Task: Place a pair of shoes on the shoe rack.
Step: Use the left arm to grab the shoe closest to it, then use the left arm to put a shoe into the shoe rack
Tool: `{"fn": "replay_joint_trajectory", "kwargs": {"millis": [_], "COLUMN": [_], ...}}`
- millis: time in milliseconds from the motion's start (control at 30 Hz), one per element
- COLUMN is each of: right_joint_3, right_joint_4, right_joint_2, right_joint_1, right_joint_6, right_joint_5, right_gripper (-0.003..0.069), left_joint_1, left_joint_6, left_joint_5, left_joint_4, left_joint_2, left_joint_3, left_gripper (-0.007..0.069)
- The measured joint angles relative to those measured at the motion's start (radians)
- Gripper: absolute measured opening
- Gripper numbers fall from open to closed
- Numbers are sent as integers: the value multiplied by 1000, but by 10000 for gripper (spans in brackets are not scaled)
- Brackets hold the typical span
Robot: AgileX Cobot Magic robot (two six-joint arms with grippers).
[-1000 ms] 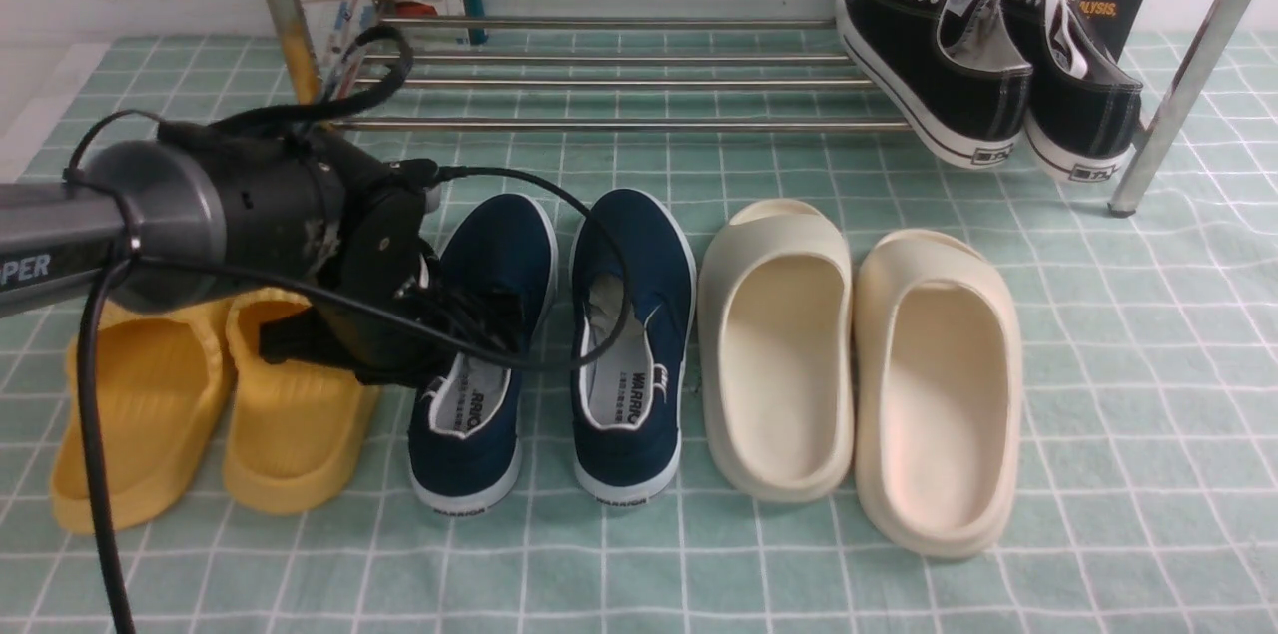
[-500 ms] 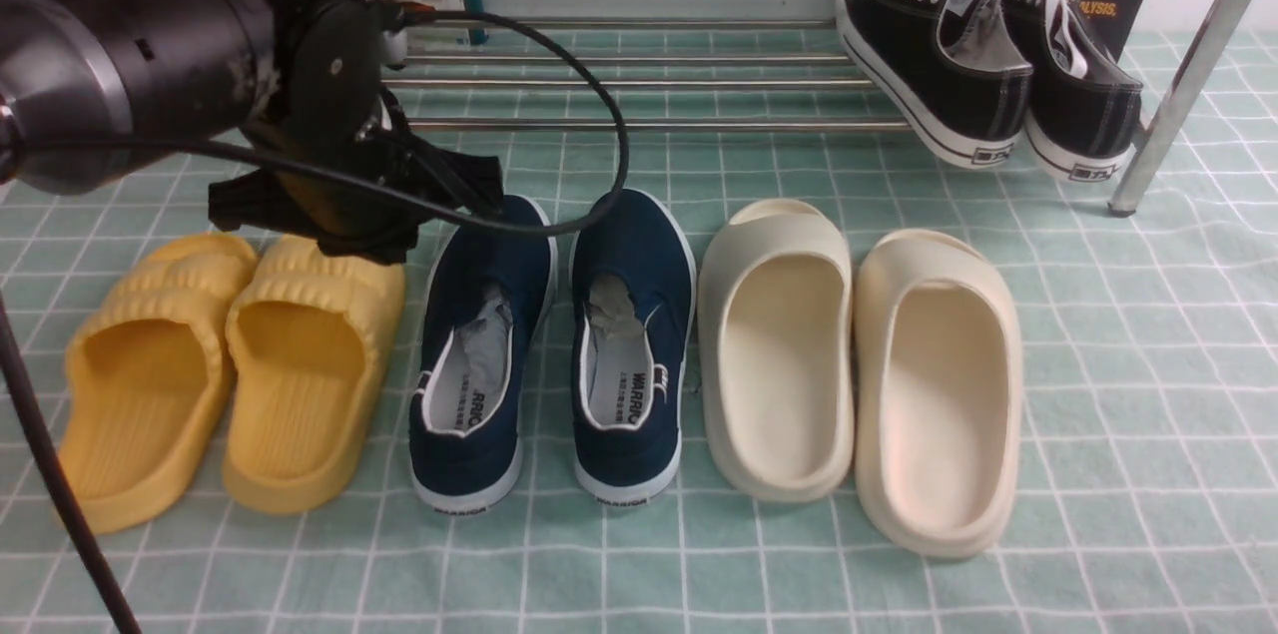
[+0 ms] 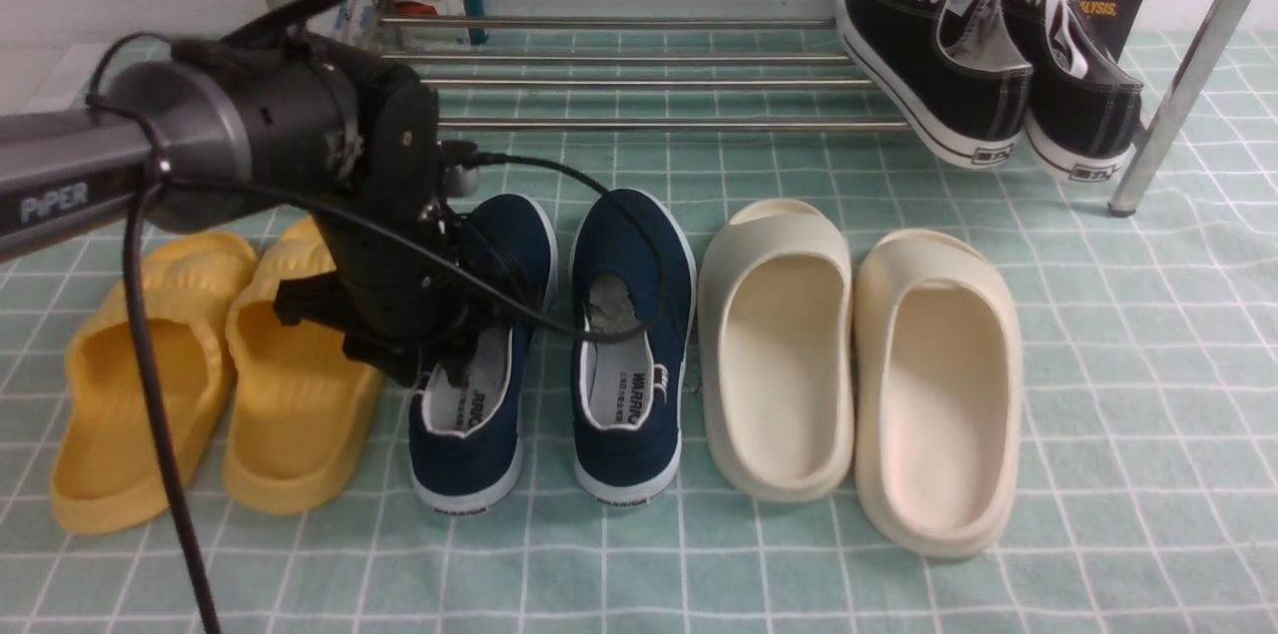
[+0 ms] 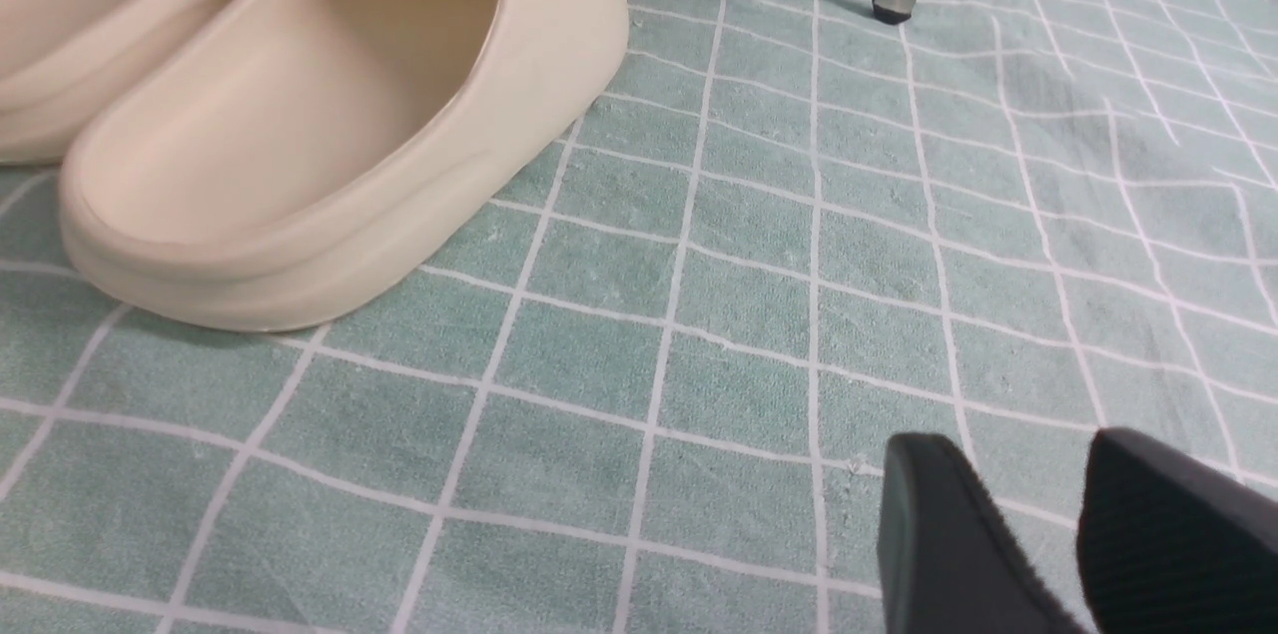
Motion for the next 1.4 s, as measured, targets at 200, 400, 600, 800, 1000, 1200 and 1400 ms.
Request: {"fn": "replay_joint_trajectory", "kwargs": {"millis": [200,400,600,800,1000,1200,1400], "right_joint_3": [0,0,0,0,0,0,0], "right_joint_4": [0,0,0,0,0,0,0], "right_joint_2": [0,0,0,0,0,0,0], "right_joint_1": [0,0,0,0,0,0,0], "right_joint_6": [0,0,0,0,0,2,2], "right_joint_5": [0,0,0,0,0,0,0], "right_gripper": [246,246,246,246,246,246,246], "left_joint_1": [0,4,15,99,150,150,150], "left_joint_6": [-22,-44,-31,80,152,162,108], "left_joint_5": [-4,5,57,79,202,326,352], "left_joint_4": [-3,19,9,-85,-151,-155,-121], "left_joint_2": [67,45,-68,-49,157,398,552], "left_joint_3": [-7,-7,-55,-268,-592,-933,-1197], "left_gripper": [302,10,8,8,8,8,8]}}
